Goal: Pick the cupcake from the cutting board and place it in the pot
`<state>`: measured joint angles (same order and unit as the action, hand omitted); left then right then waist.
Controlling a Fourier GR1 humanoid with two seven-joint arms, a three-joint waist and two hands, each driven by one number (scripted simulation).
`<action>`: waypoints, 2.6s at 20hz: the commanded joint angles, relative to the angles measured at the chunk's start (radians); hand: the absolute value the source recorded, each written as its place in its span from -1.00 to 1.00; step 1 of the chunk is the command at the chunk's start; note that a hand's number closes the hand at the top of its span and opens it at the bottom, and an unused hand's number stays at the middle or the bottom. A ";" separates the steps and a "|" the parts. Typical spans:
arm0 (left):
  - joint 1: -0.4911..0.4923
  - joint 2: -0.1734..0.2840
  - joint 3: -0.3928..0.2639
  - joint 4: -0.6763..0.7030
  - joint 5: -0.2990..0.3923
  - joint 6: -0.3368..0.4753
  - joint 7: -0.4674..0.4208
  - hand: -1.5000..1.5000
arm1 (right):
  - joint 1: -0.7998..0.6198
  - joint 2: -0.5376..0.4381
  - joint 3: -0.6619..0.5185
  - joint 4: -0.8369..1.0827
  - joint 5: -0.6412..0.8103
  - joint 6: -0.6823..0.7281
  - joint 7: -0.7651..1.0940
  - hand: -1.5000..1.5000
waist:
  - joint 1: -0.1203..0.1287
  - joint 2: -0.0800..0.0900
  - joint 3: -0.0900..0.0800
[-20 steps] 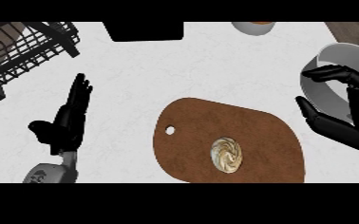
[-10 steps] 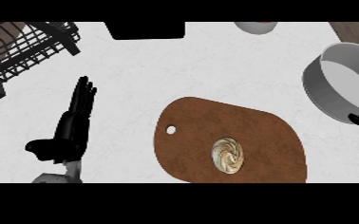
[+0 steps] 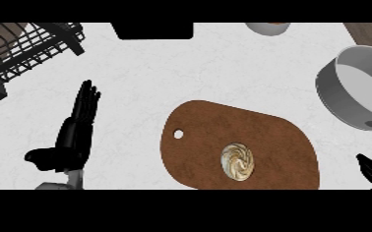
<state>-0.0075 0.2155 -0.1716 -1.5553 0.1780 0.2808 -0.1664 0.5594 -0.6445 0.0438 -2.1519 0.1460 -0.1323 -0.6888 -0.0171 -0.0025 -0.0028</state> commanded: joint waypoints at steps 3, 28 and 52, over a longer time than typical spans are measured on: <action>-0.012 -0.018 -0.040 -0.056 -0.026 0.024 0.063 0.00 | 0.056 -0.085 0.076 -0.106 0.303 0.004 0.307 -1.00 | 0.021 0.004 -0.001; 0.000 -0.037 0.072 -0.058 -0.051 -0.069 0.059 0.00 | -0.359 0.288 0.391 0.169 0.717 0.253 0.737 -1.00 | 0.018 0.002 0.003; -0.007 -0.126 0.105 0.043 -0.116 -0.122 -0.008 0.00 | -0.438 0.463 0.425 0.306 0.950 0.064 0.649 1.00 | 0.016 0.002 0.003</action>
<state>-0.0066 0.0932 -0.0923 -1.5650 0.0529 0.1876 -0.1338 0.1405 -0.2069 0.4554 -1.8206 1.0556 -0.0834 -0.0616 -0.0020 -0.0031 -0.0020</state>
